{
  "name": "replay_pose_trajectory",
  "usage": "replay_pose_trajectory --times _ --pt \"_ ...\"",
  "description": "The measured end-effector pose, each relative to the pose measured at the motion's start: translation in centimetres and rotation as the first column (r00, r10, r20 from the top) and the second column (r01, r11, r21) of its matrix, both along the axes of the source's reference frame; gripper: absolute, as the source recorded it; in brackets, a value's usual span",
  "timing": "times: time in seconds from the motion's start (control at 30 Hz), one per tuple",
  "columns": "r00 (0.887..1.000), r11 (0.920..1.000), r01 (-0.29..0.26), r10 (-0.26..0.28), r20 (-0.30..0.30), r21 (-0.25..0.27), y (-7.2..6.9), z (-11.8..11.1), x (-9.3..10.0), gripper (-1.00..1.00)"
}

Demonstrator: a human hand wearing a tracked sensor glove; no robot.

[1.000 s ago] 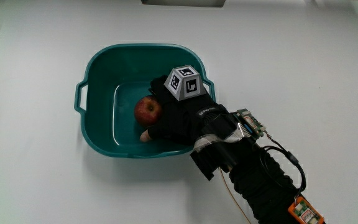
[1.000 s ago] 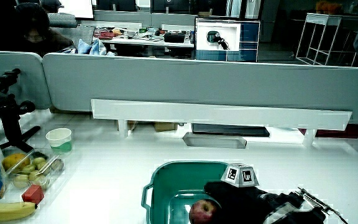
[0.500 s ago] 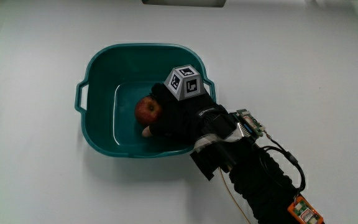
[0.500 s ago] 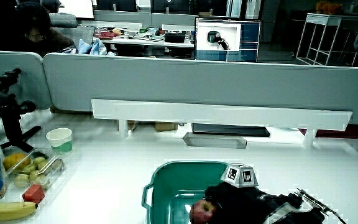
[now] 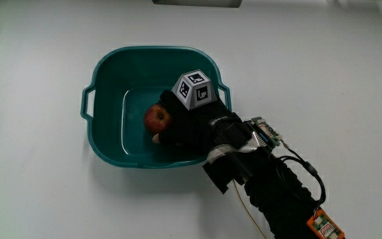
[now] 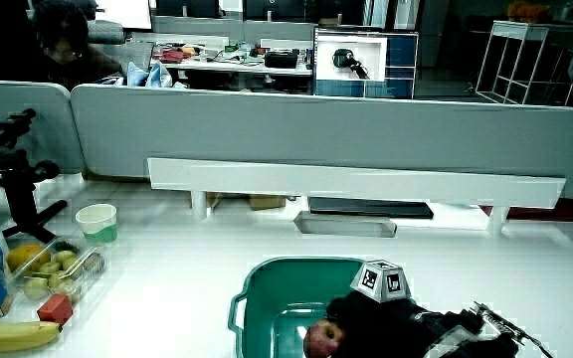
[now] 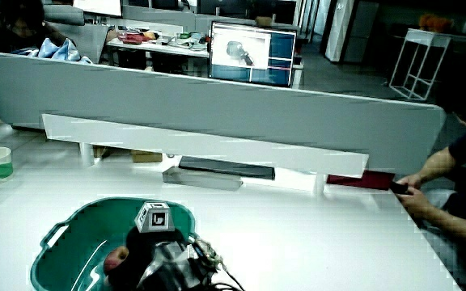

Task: Pick apple from plate

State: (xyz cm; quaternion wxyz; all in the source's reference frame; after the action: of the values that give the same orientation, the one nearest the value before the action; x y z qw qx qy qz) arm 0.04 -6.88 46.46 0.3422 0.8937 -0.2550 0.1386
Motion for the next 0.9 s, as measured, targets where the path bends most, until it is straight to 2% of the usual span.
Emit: replay_pose_trajectory --times 0.07,0.2,0.47,0.63,0.7,0.77,0.8,0.83,0.9 --pt "1.0 1.0 -0.004 0.004 0.022 0.002 0.0 -0.6 0.1 1.0" --pt "1.0 0.9994 0.007 -0.008 0.023 0.033 0.0 -1.6 0.3 1.0" --pt "0.998 0.9986 0.028 -0.03 0.056 0.046 0.1 -4.0 0.7 1.0" --pt "0.998 0.9968 0.024 -0.029 0.064 0.077 0.2 -5.4 1.7 1.0" --pt "0.996 0.9979 0.024 -0.029 0.079 0.06 0.2 -5.6 2.3 1.0" --pt "0.998 0.9967 0.018 -0.023 0.063 0.079 0.3 -5.9 2.9 1.0" --pt "0.997 0.9969 0.016 -0.022 0.075 0.077 0.4 -6.2 3.1 1.0" --pt "0.998 0.9952 0.013 -0.019 0.063 0.097 0.6 -6.3 3.4 1.0" --pt "0.996 0.9963 0.001 -0.009 0.093 0.086 0.6 -6.6 4.0 1.0"
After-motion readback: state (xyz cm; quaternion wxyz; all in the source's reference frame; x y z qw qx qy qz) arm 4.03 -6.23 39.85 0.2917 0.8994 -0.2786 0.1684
